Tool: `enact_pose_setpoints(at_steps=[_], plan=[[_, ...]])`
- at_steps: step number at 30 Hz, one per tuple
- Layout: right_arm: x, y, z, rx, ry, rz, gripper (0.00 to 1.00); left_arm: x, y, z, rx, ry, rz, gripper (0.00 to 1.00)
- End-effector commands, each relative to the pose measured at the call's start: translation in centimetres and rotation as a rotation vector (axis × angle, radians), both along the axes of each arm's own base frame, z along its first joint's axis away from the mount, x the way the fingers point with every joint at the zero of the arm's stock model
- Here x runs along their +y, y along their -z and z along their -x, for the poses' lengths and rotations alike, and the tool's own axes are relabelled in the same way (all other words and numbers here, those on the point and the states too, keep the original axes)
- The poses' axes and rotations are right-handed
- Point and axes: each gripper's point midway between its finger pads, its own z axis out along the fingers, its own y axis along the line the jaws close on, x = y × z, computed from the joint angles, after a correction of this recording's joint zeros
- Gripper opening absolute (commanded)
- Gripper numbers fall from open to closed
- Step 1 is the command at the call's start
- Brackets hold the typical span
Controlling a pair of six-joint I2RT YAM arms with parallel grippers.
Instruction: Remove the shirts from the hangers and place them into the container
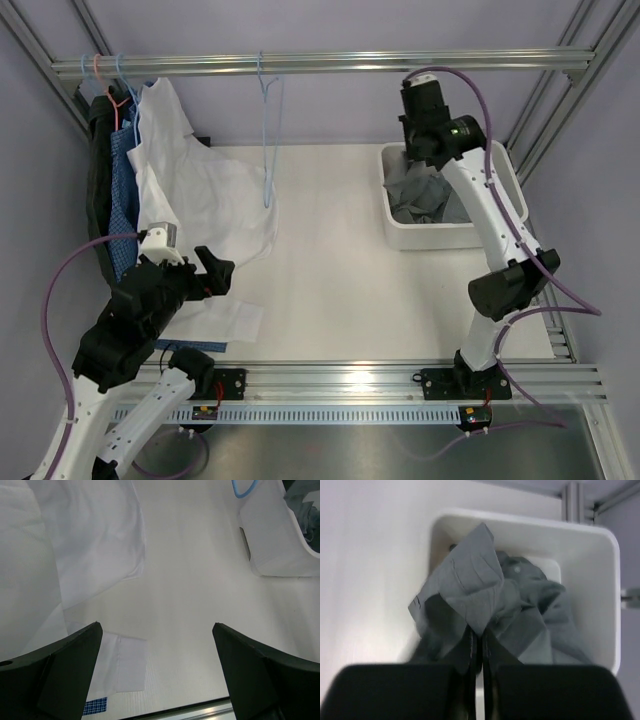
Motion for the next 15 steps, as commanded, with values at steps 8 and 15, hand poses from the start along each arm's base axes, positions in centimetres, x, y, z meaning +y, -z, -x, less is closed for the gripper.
enact_pose_setpoints(at_steps=[8, 15], plan=[[-14.5, 8.2, 0.4, 0.120, 0.444, -0.073, 0.00, -0.6, -2.3, -0.4, -0.080, 0.031, 0.033, 0.99], [-15.0, 14.3, -0.2, 0.241, 0.480, -0.176, 0.00, -0.8, -2.0, -0.4, -0.072, 0.037, 0.031, 0.99]])
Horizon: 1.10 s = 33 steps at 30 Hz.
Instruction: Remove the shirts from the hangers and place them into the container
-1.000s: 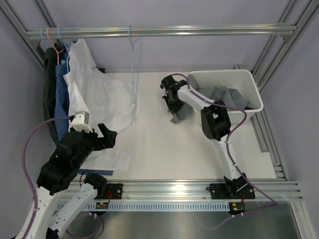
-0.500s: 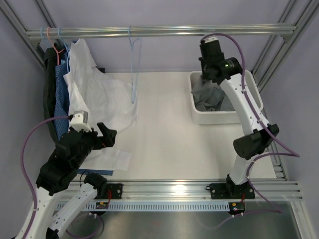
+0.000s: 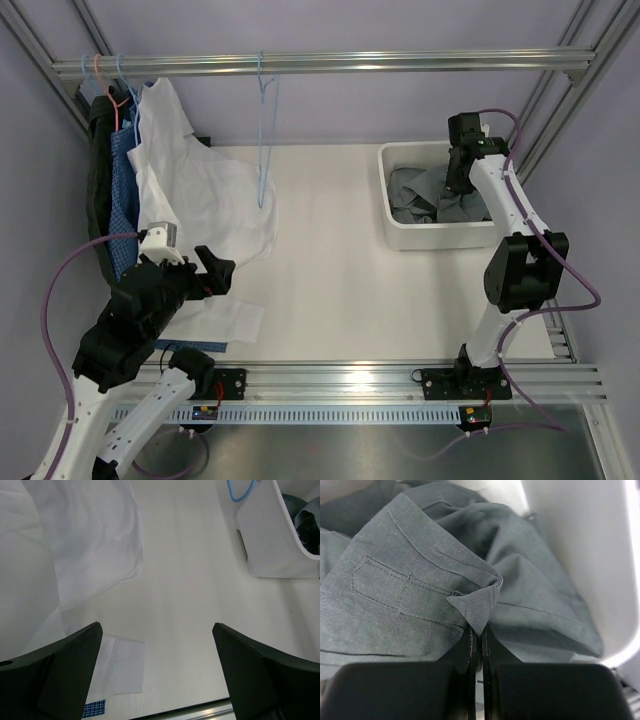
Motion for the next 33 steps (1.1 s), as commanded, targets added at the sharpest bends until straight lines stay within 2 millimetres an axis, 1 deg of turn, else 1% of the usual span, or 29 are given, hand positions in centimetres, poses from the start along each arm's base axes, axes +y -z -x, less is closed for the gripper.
enact_pose_setpoints(at_steps=[1, 2, 3, 4, 5, 6, 7, 8, 10, 11, 12, 13, 14, 15, 16, 17, 19, 20, 21, 22, 23, 25, 26, 28, 29, 30, 31, 32, 33], plan=[[0.4, 1.6, -1.6, -0.030, 0.046, -0.104, 0.00, -0.6, -1.7, -0.3, -0.061, 0.031, 0.022, 0.99], [0.3, 2.9, -1.7, -0.009, 0.068, -0.128, 0.00, -0.6, -1.7, -0.3, -0.060, 0.030, 0.021, 0.99], [0.3, 3.6, -1.7, 0.009, 0.079, -0.157, 0.00, -0.6, -1.6, -0.3, -0.060, 0.031, 0.019, 0.99], [-0.5, 4.4, -1.7, 0.022, 0.111, -0.170, 0.00, -0.5, -1.6, -0.3, -0.060, 0.029, 0.019, 0.99], [-0.4, 5.8, -1.7, 0.053, 0.127, -0.188, 0.00, -0.5, -1.6, -0.3, -0.059, 0.026, 0.018, 0.99], [-0.2, 6.7, -1.6, 0.080, 0.129, -0.210, 0.00, -0.5, -1.5, -0.3, -0.058, 0.026, 0.017, 0.99], [-1.4, 7.2, -1.7, 0.090, 0.162, -0.217, 0.00, -0.5, -1.4, -0.3, -0.057, 0.027, 0.015, 0.99], [-1.8, 9.0, -1.7, 0.142, 0.179, -0.219, 0.01, -0.5, -1.3, -0.3, -0.057, 0.028, 0.015, 0.99], [-1.9, 9.3, -1.9, 0.179, 0.184, -0.221, 0.06, -0.5, -1.2, -0.4, -0.057, 0.029, 0.014, 0.99], [-1.8, 10.1, -2.0, 0.202, 0.182, -0.223, 0.10, -0.5, -1.2, -0.4, -0.057, 0.029, 0.014, 0.99], [-1.4, 9.8, -2.1, 0.199, 0.169, -0.244, 0.15, -0.5, -1.1, -0.5, -0.058, 0.028, 0.012, 0.99], [-1.2, 9.2, -2.4, 0.181, 0.163, -0.257, 0.30, -0.5, -1.1, -0.5, -0.057, 0.028, 0.010, 0.99], [-0.8, 7.4, -2.4, 0.139, 0.149, -0.282, 0.36, -0.5, -1.1, -0.5, -0.058, 0.028, 0.007, 0.99], [-0.6, 6.3, -2.5, 0.106, 0.140, -0.291, 0.42, -0.5, -1.2, -0.6, -0.059, 0.026, 0.008, 0.99], [-0.5, 5.2, -2.2, 0.082, 0.134, -0.298, 0.58, -0.5, -1.2, -0.6, -0.057, 0.025, 0.005, 0.99], [-0.3, 2.3, -1.9, 0.013, 0.120, -0.309, 0.65, -0.5, -1.4, -0.6, -0.060, 0.024, 0.005, 0.99], [0.0, 0.0, -0.8, -0.032, 0.104, -0.319, 0.75, -0.4, -1.5, -0.7, -0.054, 0.020, -0.006, 0.99], [0.2, -3.0, 0.1, -0.100, 0.082, -0.327, 0.83, -0.2, -1.9, -0.7, -0.060, 0.015, -0.008, 0.99], [0.4, -3.9, 0.8, -0.116, 0.073, -0.334, 0.87, -0.1, -1.8, -0.6, -0.051, 0.013, -0.015, 0.99], [0.6, -5.3, 1.6, -0.150, 0.062, -0.340, 0.90, 0.0, -2.0, -0.5, -0.055, 0.012, -0.024, 0.99], [1.0, -8.3, 3.0, -0.220, 0.037, -0.353, 0.95, 0.2, -2.3, -0.5, -0.054, 0.007, -0.030, 0.99], [1.4, -10.3, 5.0, -0.270, 0.006, -0.365, 0.99, 0.7, -2.7, -0.4, -0.060, -0.007, -0.045, 0.99], [1.6, -13.1, 7.0, -0.350, -0.018, -0.367, 1.00, 0.9, -2.8, -0.3, -0.054, -0.014, -0.055, 0.99], [1.9, -14.7, 8.9, -0.415, -0.048, -0.369, 1.00, 1.5, -3.6, -0.2, -0.068, -0.040, -0.065, 0.99], [2.2, -17.2, 11.1, -0.501, -0.079, -0.369, 0.99, 1.8, -3.7, -0.1, -0.068, -0.051, -0.071, 0.99], [2.8, -17.6, 11.9, -0.529, -0.111, -0.385, 1.00, 2.1, -4.3, 0.1, -0.080, -0.062, -0.071, 0.99], [3.0, -19.6, 14.1, -0.608, -0.139, -0.378, 1.00, 2.6, -4.6, 0.1, -0.085, -0.086, -0.078, 0.99], [3.3, -20.3, 15.1, -0.643, -0.164, -0.380, 1.00, 2.9, -4.6, 0.2, -0.082, -0.094, -0.083, 0.99], [3.4, -20.2, 15.7, -0.662, -0.179, -0.377, 1.00, 3.1, -5.1, 0.5, -0.093, -0.099, -0.085, 0.99]])
